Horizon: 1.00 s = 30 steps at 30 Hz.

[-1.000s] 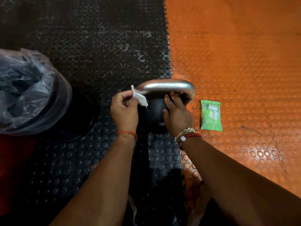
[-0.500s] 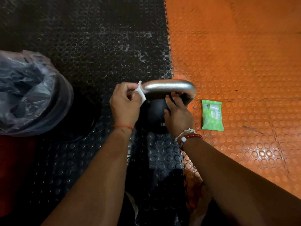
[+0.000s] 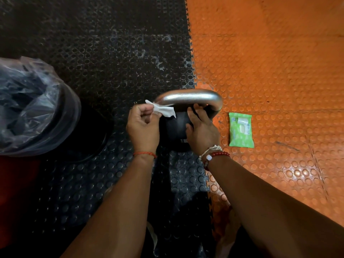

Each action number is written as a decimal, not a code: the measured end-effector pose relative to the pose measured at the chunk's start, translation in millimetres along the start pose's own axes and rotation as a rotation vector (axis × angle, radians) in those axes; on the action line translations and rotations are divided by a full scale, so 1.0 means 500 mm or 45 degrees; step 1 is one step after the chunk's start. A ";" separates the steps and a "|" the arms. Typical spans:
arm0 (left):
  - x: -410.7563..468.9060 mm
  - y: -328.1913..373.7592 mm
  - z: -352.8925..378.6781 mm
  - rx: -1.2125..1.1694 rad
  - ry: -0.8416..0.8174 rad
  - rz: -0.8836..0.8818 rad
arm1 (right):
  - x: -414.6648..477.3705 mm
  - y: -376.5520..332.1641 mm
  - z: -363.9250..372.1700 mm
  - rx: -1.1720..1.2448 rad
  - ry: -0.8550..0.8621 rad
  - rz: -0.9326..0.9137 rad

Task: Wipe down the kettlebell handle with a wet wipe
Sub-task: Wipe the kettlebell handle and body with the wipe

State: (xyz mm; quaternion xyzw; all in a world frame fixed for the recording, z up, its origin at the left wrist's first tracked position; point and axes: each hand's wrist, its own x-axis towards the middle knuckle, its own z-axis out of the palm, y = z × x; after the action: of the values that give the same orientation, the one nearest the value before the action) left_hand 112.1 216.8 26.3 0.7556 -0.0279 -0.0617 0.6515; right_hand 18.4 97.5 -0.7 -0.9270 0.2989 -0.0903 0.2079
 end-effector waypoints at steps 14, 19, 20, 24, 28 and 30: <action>0.029 0.017 -0.035 0.139 -0.194 0.047 | -0.017 -0.178 -0.007 1.204 0.247 0.547; 0.037 -0.011 -0.061 0.037 0.021 -0.129 | 0.007 -0.207 -0.027 1.971 0.096 1.130; 0.036 -0.021 -0.066 -0.016 0.083 -0.214 | 0.010 -0.205 -0.034 2.004 0.055 1.152; 0.022 -0.068 -0.070 -0.093 0.059 -0.538 | 0.026 -0.192 -0.047 2.169 -0.007 1.217; 0.000 -0.087 -0.056 -0.047 -0.140 -0.726 | 0.018 -0.180 -0.040 2.109 -0.136 1.132; -0.004 -0.086 -0.050 -0.057 -0.202 -0.766 | 0.023 -0.172 -0.040 2.121 -0.151 1.128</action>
State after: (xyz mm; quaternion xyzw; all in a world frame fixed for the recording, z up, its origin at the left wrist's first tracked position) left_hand 111.8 247.9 -12.3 0.7081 0.1477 -0.3112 0.6164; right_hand 66.0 147.2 55.5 -0.2852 0.4521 -0.1403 0.8334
